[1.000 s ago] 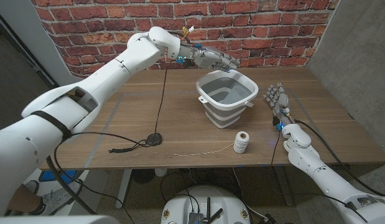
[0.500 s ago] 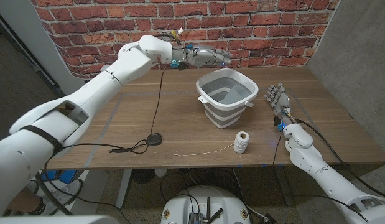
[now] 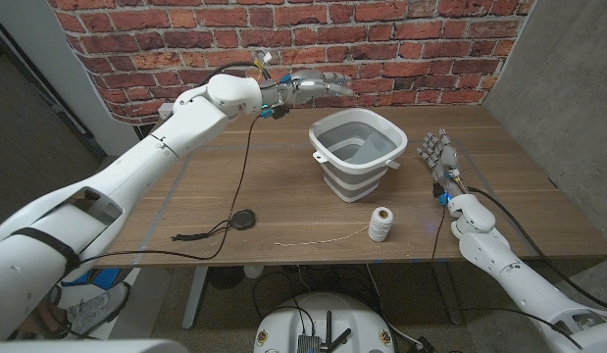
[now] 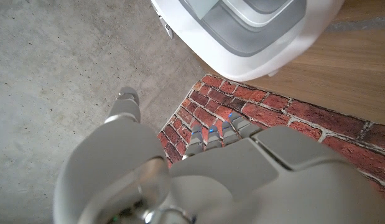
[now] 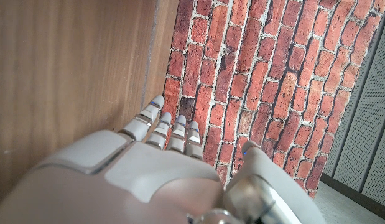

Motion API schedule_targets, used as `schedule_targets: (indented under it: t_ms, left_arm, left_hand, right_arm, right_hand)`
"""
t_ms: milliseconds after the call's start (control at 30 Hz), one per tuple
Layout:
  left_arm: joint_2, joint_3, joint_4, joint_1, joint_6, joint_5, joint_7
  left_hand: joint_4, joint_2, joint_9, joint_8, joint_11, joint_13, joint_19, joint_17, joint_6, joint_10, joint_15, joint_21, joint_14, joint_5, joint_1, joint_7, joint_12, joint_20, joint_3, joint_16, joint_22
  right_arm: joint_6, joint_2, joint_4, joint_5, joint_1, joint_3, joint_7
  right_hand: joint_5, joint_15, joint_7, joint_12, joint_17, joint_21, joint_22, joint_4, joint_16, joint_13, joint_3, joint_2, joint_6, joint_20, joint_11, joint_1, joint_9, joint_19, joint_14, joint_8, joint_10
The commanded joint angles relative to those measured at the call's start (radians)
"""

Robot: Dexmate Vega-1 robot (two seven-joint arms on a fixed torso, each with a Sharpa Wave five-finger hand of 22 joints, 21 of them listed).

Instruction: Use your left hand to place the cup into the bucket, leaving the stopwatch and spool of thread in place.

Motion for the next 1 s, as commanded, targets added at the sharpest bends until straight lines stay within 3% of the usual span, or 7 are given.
schedule_targets:
  t_ms: [33, 433, 633, 833, 1000]
  left_arm:
    - [0.080, -0.113, -0.146, 0.193, -0.012, 0.007, 0.174]
    - [0.073, -0.181, -0.189, 0.332, -0.042, -0.012, 0.350]
    - [0.089, -0.200, -0.206, 0.385, -0.060, -0.003, 0.401]
    - [0.067, -0.227, -0.175, 0.440, -0.117, -0.024, 0.452]
    - [0.048, -0.237, -0.137, 0.471, -0.171, -0.030, 0.478]
  left_hand:
    - [0.005, 0.004, 0.002, -0.002, -0.005, 0.003, 0.010, 0.001, 0.007, 0.001, -0.002, 0.004, 0.003, -0.004, -0.012, -0.003, 0.005, -0.067, 0.002, 0.003, 0.002]
    - [0.010, 0.013, 0.001, -0.009, -0.024, 0.002, 0.012, 0.001, 0.005, 0.000, -0.016, 0.001, 0.004, -0.011, -0.038, -0.017, -0.001, -0.068, -0.001, -0.002, 0.002]
    - [0.012, 0.019, 0.001, -0.007, -0.026, 0.002, 0.015, 0.001, 0.014, 0.003, -0.019, 0.000, 0.005, -0.013, -0.048, -0.019, -0.001, -0.072, -0.002, -0.003, 0.002]
    - [0.032, 0.043, 0.002, -0.009, -0.035, 0.002, 0.016, 0.004, 0.020, 0.011, -0.025, -0.001, 0.006, -0.020, -0.085, -0.022, -0.001, -0.077, -0.006, -0.002, 0.002]
    - [0.032, 0.046, 0.002, -0.008, -0.040, 0.002, 0.025, 0.003, 0.026, 0.017, -0.029, 0.001, 0.010, -0.021, -0.093, -0.024, 0.000, -0.081, -0.007, -0.002, 0.002]
  right_arm:
    - [-0.013, -0.014, -0.012, 0.001, -0.004, 0.004, 0.010]
    - [-0.001, -0.012, 0.009, 0.005, 0.009, 0.002, 0.039]
    - [0.003, -0.017, 0.019, 0.004, 0.018, 0.003, 0.050]
    - [-0.014, -0.028, 0.009, -0.001, 0.021, -0.001, 0.050]
    - [-0.025, -0.028, 0.004, -0.006, 0.030, -0.007, 0.046]
  right_hand:
    - [-0.003, -0.001, 0.004, 0.009, 0.001, 0.002, 0.005, -0.004, 0.003, 0.003, 0.005, 0.059, 0.006, -0.005, 0.002, 0.002, 0.006, 0.004, 0.001, 0.002, 0.010]
    - [-0.003, -0.001, 0.004, 0.009, 0.000, 0.002, 0.004, -0.006, 0.002, 0.003, 0.006, 0.058, 0.008, -0.008, 0.002, 0.004, 0.006, 0.004, 0.001, 0.002, 0.011]
    - [-0.004, -0.019, 0.005, 0.009, -0.001, 0.002, 0.004, -0.008, 0.000, 0.003, 0.007, 0.056, 0.008, -0.016, 0.004, 0.005, 0.006, 0.003, -0.002, 0.002, 0.011]
    - [-0.003, -0.026, 0.009, 0.008, -0.004, 0.002, 0.004, -0.007, -0.003, 0.003, 0.010, 0.057, 0.005, -0.029, 0.002, 0.006, 0.005, 0.004, -0.003, 0.001, 0.010]
    - [-0.003, -0.029, 0.010, 0.008, -0.006, 0.002, 0.004, -0.007, -0.005, 0.002, 0.012, 0.057, 0.005, -0.034, 0.000, 0.005, 0.005, 0.006, -0.003, 0.000, 0.008]
